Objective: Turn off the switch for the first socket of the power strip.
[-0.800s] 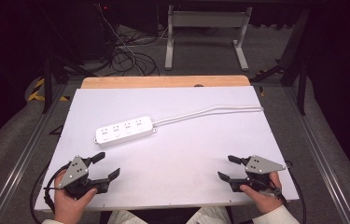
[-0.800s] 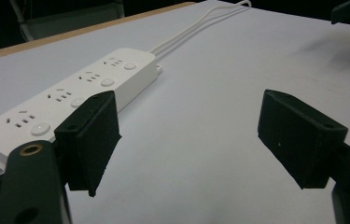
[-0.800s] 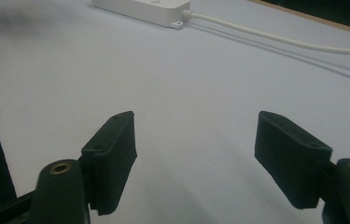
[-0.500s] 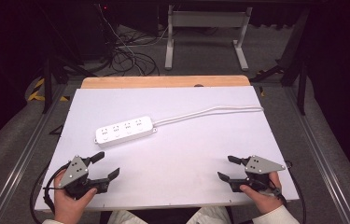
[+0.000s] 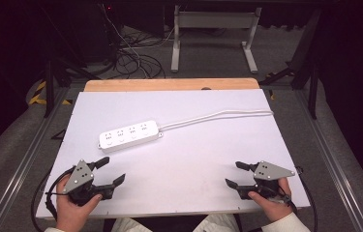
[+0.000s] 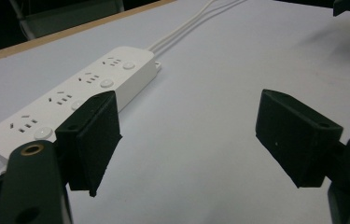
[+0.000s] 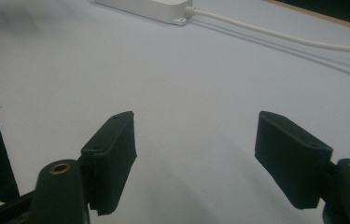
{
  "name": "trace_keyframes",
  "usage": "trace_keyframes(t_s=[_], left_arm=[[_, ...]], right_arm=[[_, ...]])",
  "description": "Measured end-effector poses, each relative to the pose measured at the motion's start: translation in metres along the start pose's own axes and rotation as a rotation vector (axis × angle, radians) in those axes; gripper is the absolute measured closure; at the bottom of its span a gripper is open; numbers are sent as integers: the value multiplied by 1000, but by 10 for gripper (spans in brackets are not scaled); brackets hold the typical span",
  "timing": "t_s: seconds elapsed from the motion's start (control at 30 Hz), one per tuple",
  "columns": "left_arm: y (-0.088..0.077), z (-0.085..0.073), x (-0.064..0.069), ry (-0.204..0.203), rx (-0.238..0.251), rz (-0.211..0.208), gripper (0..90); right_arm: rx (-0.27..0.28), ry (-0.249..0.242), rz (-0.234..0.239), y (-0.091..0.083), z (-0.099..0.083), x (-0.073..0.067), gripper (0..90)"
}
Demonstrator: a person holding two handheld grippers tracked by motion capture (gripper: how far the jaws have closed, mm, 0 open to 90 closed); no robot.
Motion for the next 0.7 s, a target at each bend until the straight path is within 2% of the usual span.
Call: trace_keyframes(t_s=[0.33,0.7], left_arm=[[5,18,-1,-6,-21,-14,257],[20,42,-3,0,-35,-39,270]], right_arm=[[-13,0,2,2,-2,0,294],[-17,-1,8,2,-2,-1,294]])
Point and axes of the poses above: each handheld gripper's, and its own axes: y roughly forward along the jaws, z roughly out of its top, x roughly to its right, the point moved 7 cm from there along y, roughly forward along the jaws, and after that the axes turned 12 degrees about z, right-handed, at the moved point
